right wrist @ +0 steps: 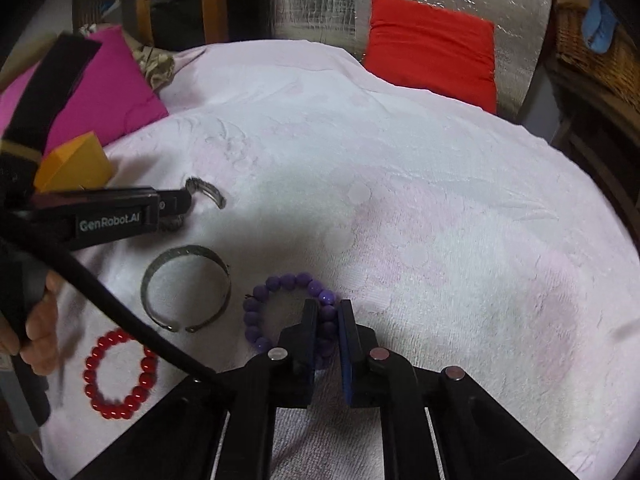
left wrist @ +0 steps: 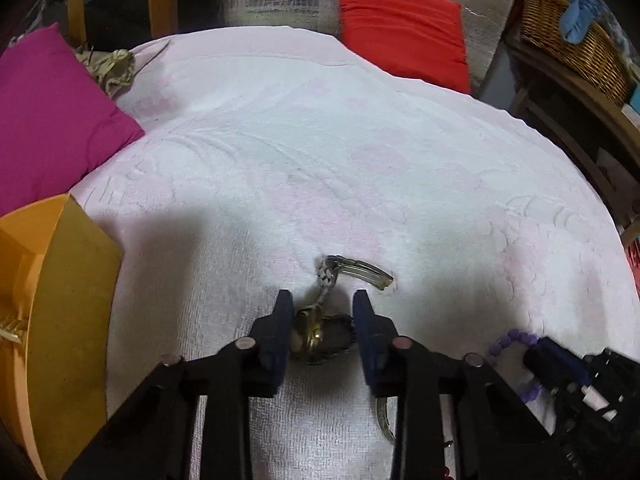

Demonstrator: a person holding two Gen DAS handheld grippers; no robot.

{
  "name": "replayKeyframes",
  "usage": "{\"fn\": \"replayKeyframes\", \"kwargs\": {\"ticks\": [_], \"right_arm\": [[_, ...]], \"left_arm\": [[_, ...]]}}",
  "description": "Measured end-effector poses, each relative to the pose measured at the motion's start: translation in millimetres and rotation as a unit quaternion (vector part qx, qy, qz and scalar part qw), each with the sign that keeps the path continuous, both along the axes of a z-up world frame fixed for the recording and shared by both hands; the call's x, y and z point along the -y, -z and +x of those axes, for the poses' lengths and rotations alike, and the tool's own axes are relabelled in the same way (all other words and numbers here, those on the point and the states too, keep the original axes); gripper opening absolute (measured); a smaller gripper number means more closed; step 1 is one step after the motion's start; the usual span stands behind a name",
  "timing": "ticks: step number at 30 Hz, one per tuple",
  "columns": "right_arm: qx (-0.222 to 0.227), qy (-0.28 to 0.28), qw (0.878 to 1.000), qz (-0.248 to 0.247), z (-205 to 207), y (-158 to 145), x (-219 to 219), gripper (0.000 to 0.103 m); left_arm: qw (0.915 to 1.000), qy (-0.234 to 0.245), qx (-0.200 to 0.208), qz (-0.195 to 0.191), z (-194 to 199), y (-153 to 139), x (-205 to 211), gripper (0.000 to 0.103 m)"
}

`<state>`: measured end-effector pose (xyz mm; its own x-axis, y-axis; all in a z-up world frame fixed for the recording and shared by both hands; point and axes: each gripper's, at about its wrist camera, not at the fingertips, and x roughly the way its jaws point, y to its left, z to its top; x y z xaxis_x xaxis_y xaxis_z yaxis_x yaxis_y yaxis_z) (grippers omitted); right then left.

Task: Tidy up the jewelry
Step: 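Grasp the watch with the left gripper while the right gripper grasps the purple bead bracelet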

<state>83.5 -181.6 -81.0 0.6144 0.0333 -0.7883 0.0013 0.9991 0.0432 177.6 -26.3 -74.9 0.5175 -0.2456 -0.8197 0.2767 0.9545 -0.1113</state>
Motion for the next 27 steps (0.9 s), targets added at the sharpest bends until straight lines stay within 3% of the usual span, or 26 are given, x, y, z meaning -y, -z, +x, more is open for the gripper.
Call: {"fn": "replayKeyframes", "kwargs": {"ticks": [1, 2, 3, 10, 27], "right_arm": [[0.001, 0.005, 1.0, 0.01, -0.8, -1.6, 4.8, 0.011], [0.003, 0.008, 1.0, 0.019, -1.8, -3.2, 7.4, 0.011], [0.004, 0.01, 0.999, 0.032, -2.4, -4.6, 10.0, 0.011], [0.021, 0.017, 0.996, 0.086, -9.5, -16.7, 24.2, 0.011], [0.074, 0.03, 0.987, 0.14, -28.7, -44.2, 49.0, 0.011]], "left_arm": [[1.0, 0.0, 0.0, 0.0, -0.4, -1.2, -0.3, 0.028], [1.0, -0.002, 0.001, -0.001, -0.7, -2.5, -1.7, 0.013], [1.0, -0.002, 0.001, -0.004, -0.7, -4.6, -3.5, 0.01], [0.9998, -0.011, 0.005, -0.018, -5.3, -15.1, -18.6, 0.01], [0.9953, 0.016, 0.086, -0.042, -38.6, -74.1, -24.0, 0.01]]}}
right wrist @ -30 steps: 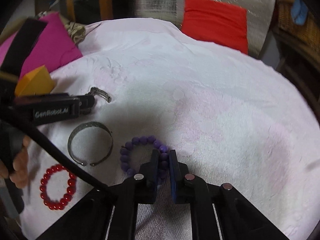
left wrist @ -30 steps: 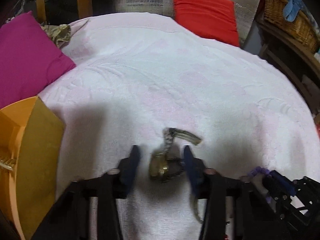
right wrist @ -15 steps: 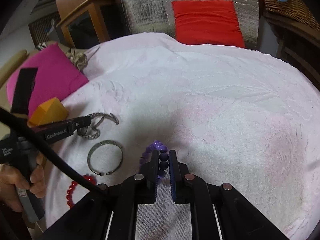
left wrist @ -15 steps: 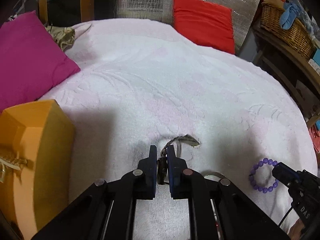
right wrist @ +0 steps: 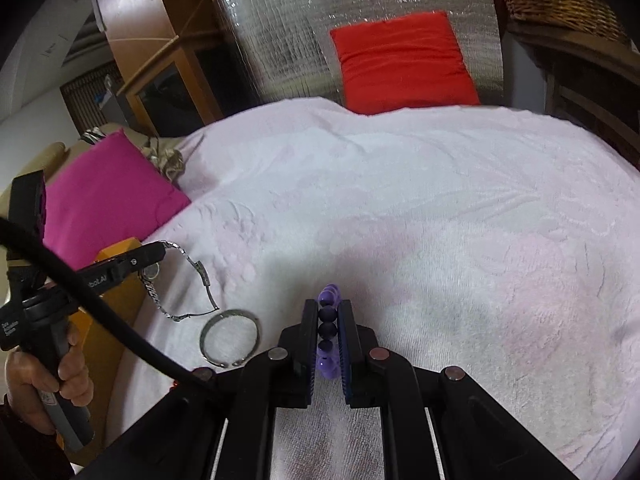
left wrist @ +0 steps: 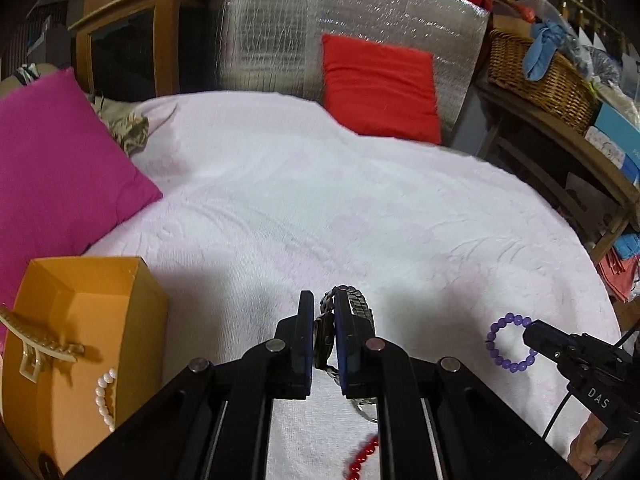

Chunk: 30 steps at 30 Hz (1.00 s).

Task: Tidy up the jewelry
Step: 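Grasp the watch with the left gripper while the right gripper grasps the purple bead bracelet, then carry the watch into the orange box while the right gripper carries the purple bracelet there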

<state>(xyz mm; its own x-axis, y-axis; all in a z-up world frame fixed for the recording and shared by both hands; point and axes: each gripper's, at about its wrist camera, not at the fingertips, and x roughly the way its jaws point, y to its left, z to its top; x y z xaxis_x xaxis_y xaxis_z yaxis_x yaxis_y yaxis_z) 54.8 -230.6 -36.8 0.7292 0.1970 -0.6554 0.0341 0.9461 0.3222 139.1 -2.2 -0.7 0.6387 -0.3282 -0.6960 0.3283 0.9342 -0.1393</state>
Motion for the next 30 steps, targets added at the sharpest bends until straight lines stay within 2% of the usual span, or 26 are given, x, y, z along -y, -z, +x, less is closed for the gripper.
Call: {"fn": "replayKeyframes", "kwargs": {"ticks": [12, 17, 24, 30], "right_arm": [[0.054, -0.02, 0.998, 0.022, -35.0, -22.3, 0.2, 0.011], [0.079, -0.033, 0.996, 0.036, -47.0, -33.8, -9.5, 0.011], [0.099, -0.063, 0.992, 0.051, -54.0, -50.9, -47.7, 0.011], [0.12, -0.11, 0.983, 0.08, -48.6, -64.4, -104.8, 0.011]], "left_arm": [[0.9988, -0.003, 0.049, -0.003, -40.3, -36.2, -8.2, 0.01], [0.997, -0.012, 0.076, -0.001, -56.8, -54.4, -24.7, 0.01], [0.993, -0.052, 0.105, 0.005, -76.1, -77.6, -77.4, 0.01], [0.9876, -0.104, 0.116, 0.021, -83.8, -80.5, -135.6, 0.01]]}}
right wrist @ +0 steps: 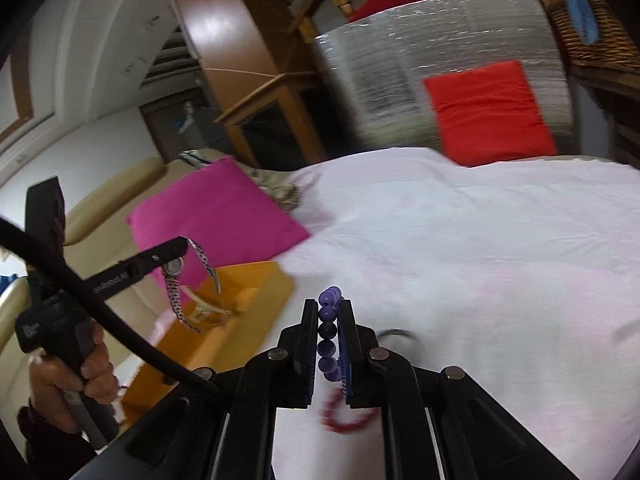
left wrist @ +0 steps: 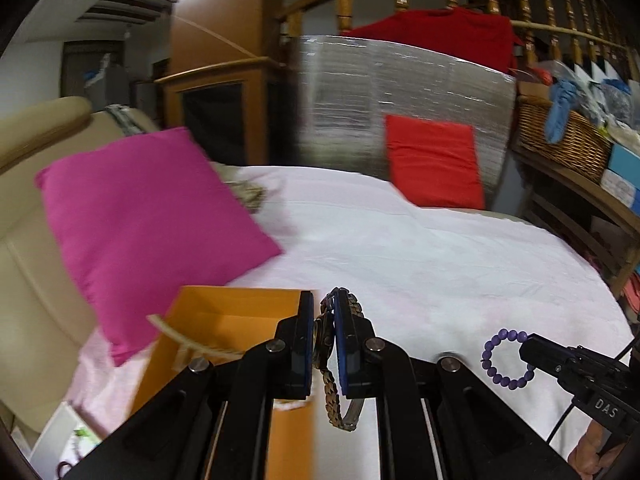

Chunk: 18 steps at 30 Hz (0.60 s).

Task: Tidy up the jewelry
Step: 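Carry the watch into the orange box while the right gripper carries the purple bracelet there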

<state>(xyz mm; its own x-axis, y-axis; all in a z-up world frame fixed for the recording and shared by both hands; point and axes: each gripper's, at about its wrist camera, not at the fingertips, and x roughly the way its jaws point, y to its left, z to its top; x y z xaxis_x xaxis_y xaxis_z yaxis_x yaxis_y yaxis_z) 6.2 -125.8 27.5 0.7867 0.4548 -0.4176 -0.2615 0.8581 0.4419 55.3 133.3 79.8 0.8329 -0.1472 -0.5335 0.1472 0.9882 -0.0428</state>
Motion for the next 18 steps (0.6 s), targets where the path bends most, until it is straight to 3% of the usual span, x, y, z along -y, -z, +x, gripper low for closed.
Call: {"fn": "replayKeyframes", "kwargs": {"ticks": [10, 18], "right_arm": [[-0.01, -0.097, 0.995, 0.015, 24.3, 4.1, -112.4, 0.011], [-0.033, -0.166, 0.985, 0.017, 28.1, 21.9, -182.5, 0.011]], "left_arm": [[0.9945, -0.088, -0.055, 0.01, 13.7, 33.2, -89.9, 0.01], [0.987, -0.108, -0.118, 0.012, 24.9, 71.0, -113.5, 0.01]]}}
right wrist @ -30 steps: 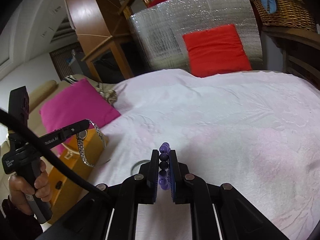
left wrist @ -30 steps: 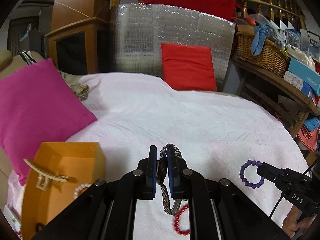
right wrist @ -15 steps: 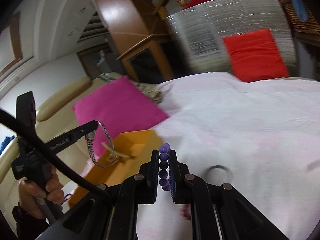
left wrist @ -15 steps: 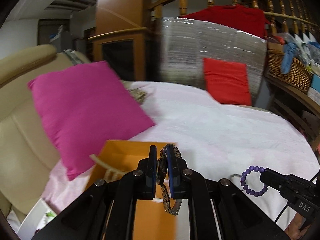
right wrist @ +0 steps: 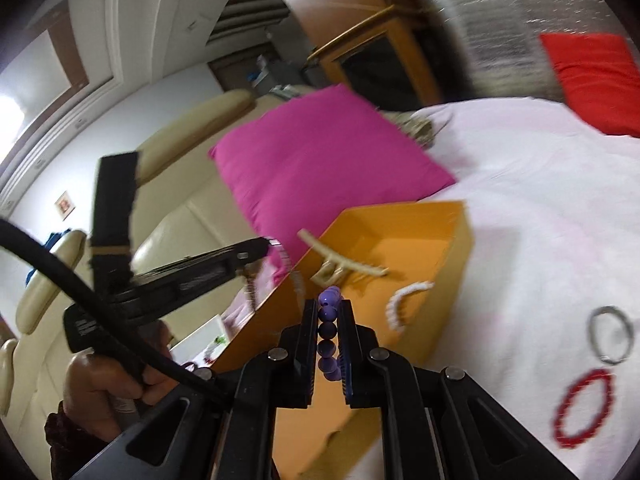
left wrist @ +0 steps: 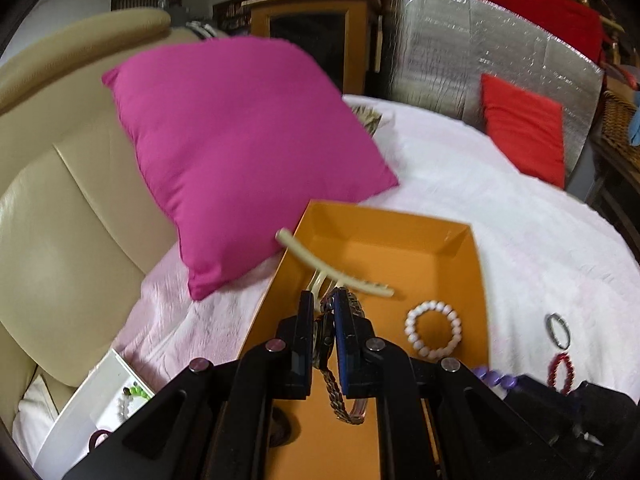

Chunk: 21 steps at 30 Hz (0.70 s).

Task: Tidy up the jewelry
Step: 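Carry the watch into the orange box while the right gripper carries the purple bracelet there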

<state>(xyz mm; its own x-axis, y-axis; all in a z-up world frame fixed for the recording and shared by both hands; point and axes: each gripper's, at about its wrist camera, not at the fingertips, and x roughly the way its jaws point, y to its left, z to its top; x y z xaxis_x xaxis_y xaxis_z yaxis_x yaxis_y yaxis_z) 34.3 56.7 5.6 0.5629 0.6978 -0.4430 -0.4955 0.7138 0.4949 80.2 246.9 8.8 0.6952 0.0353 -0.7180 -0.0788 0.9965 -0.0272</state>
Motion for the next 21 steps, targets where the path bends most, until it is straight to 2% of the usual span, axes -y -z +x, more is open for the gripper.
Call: {"fn": "replayKeyframes", "kwargs": {"ticks": [7, 13, 17, 21], "right_arm": [[-0.023, -0.036, 0.999, -0.022, 5.9, 22.4, -29.8, 0.011], [-0.025, -0.042, 0.998, -0.049, 7.0, 33.4, -38.1, 0.011], [-0.027, -0.029, 0.997, -0.059, 8.2, 33.9, -35.0, 0.012], [-0.03, -0.013, 0.998, -0.06, 13.7, 31.2, -28.7, 0.012]], "left_arm": [[0.9989, -0.003, -0.045, 0.01, 9.0, 22.1, -2.8, 0.01], [0.9969, -0.004, -0.074, 0.026, 13.5, 35.4, 0.4, 0.01], [0.9958, -0.005, -0.084, 0.036, 15.3, 38.5, 2.2, 0.011], [0.9969, -0.017, -0.064, 0.041, 11.8, 29.2, 0.3, 0.011]]}}
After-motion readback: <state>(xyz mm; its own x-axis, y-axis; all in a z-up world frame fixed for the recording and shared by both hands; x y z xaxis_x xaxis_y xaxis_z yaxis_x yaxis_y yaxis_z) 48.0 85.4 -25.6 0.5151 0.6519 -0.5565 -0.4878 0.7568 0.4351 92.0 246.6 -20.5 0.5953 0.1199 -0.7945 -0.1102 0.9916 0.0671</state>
